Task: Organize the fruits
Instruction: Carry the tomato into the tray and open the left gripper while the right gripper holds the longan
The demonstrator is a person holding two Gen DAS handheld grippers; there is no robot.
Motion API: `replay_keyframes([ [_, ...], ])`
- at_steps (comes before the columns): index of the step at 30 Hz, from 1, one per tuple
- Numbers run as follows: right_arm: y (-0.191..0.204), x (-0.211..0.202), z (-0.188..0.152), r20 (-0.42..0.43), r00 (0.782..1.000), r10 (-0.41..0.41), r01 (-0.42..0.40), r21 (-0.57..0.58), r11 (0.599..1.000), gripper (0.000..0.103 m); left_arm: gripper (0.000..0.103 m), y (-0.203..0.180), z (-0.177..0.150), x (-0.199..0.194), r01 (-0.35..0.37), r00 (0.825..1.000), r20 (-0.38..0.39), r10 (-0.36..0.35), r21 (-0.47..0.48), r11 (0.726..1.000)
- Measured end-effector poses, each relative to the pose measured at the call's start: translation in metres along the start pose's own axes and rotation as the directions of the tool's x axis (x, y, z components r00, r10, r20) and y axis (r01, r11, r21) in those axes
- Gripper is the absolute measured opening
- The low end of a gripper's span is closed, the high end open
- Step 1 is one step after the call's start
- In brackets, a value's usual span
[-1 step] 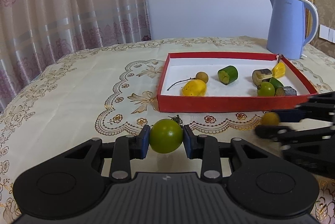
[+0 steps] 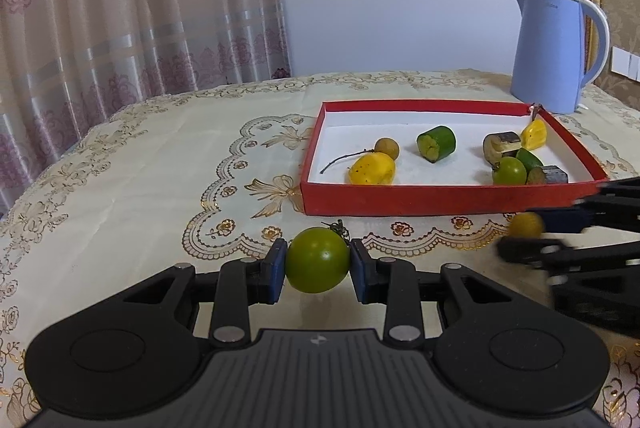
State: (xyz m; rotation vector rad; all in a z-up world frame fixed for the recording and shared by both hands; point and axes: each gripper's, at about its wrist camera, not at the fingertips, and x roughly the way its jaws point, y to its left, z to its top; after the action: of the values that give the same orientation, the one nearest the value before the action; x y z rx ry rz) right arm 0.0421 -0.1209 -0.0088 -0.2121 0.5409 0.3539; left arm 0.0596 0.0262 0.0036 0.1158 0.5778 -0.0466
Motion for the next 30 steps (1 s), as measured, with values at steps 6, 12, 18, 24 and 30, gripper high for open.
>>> replay_keyframes([
  [6,-0.016,-0.039,-0.02,0.074,0.993,-0.096,0.087,0.12,0.989,0.029,0.032,-0.008,0.004,0.004,-0.042,0.999,0.0,0.042,0.003,0.999],
  [12,-0.03,-0.06,-0.034,0.112,0.981,-0.161,0.136,0.204,0.969,0.029,0.032,-0.018,0.008,0.007,-0.092,0.996,0.004,0.092,0.007,0.996],
  [18,-0.038,-0.066,-0.038,0.136,0.975,-0.176,0.14,0.238,0.961,0.029,0.032,-0.026,0.012,0.015,-0.127,0.992,-0.01,0.128,0.007,0.992],
  [24,-0.039,-0.068,-0.043,0.143,0.975,-0.169,0.13,0.246,0.96,0.029,0.032,-0.032,0.013,0.019,-0.15,0.988,-0.017,0.151,0.016,0.989],
  [30,-0.039,-0.071,-0.044,0.15,0.974,-0.168,0.127,0.249,0.96,0.029,0.032,-0.036,0.012,0.022,-0.161,0.987,-0.024,0.161,0.027,0.987],
])
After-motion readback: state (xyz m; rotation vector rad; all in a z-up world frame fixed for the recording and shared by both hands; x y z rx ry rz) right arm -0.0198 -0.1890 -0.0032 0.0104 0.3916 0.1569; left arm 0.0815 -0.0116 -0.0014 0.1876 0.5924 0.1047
